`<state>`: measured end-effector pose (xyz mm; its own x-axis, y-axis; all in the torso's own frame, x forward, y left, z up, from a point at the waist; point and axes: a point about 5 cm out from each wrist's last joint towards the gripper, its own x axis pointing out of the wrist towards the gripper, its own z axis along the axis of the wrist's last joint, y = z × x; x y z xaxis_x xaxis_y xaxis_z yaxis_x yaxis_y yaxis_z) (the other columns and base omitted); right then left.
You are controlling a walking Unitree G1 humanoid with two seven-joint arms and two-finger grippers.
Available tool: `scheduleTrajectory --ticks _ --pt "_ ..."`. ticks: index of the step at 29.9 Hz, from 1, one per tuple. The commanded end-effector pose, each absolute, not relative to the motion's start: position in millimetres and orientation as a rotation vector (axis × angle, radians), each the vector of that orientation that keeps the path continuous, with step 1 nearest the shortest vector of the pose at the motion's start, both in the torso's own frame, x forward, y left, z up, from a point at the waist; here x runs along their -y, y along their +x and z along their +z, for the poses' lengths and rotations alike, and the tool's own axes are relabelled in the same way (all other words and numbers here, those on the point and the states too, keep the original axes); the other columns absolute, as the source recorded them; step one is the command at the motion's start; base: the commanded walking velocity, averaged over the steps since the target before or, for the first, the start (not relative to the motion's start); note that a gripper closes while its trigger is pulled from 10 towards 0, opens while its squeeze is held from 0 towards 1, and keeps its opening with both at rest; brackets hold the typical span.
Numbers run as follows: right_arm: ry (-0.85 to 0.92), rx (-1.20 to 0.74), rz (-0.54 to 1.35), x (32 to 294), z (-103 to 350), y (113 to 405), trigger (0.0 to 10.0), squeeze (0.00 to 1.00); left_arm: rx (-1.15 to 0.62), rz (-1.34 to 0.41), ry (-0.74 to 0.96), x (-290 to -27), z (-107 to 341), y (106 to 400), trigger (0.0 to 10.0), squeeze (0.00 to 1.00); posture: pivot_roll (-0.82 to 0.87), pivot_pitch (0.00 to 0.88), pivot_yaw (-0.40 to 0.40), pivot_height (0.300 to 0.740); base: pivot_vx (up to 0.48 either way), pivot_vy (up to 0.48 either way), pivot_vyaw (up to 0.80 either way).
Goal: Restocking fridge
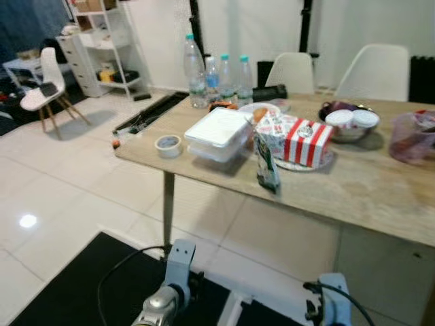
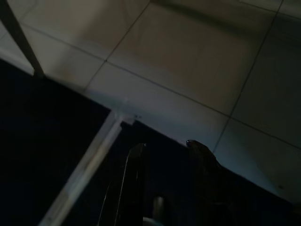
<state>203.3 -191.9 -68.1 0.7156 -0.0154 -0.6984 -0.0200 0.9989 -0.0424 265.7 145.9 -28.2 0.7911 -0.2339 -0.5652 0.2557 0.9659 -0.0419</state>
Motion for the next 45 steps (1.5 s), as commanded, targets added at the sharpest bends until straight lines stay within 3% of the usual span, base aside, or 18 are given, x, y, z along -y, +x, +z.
scheduleTrajectory --ticks 1,17,29,39,45 --pt "-0.04 -0.771 0.005 189 -68 203 10.0 0.0 -0.617 -0.258 0.043 -150 -30 264 10.0 0.0 -0.07 0.0 0.114 0.726 0.292 0.0 -0.8" --pt "-0.026 -0.775 -0.004 188 -71 199 10.0 0.0 -0.619 -0.262 0.048 -151 -30 263 10.0 0.0 -0.07 0.0 0.117 0.726 0.289 0.0 -0.8" --pt "-0.028 -0.786 -0.004 187 -74 192 10.0 0.0 -0.635 -0.326 0.067 -145 -35 257 10.0 0.0 -0.07 0.0 0.113 0.726 0.084 0.0 0.0" --pt "-0.031 -0.791 -0.005 189 -75 190 10.0 0.0 -0.628 -0.338 0.067 -142 -35 255 10.0 0.0 -0.07 0.0 0.11 0.726 0.0 -0.48 0.0" --pt "-0.036 -0.796 -0.005 190 -76 188 10.0 0.0 -0.61 -0.28 0.051 -147 -34 256 10.0 0.0 -0.08 0.0 0.108 0.726 0.0 0.0 0.0"
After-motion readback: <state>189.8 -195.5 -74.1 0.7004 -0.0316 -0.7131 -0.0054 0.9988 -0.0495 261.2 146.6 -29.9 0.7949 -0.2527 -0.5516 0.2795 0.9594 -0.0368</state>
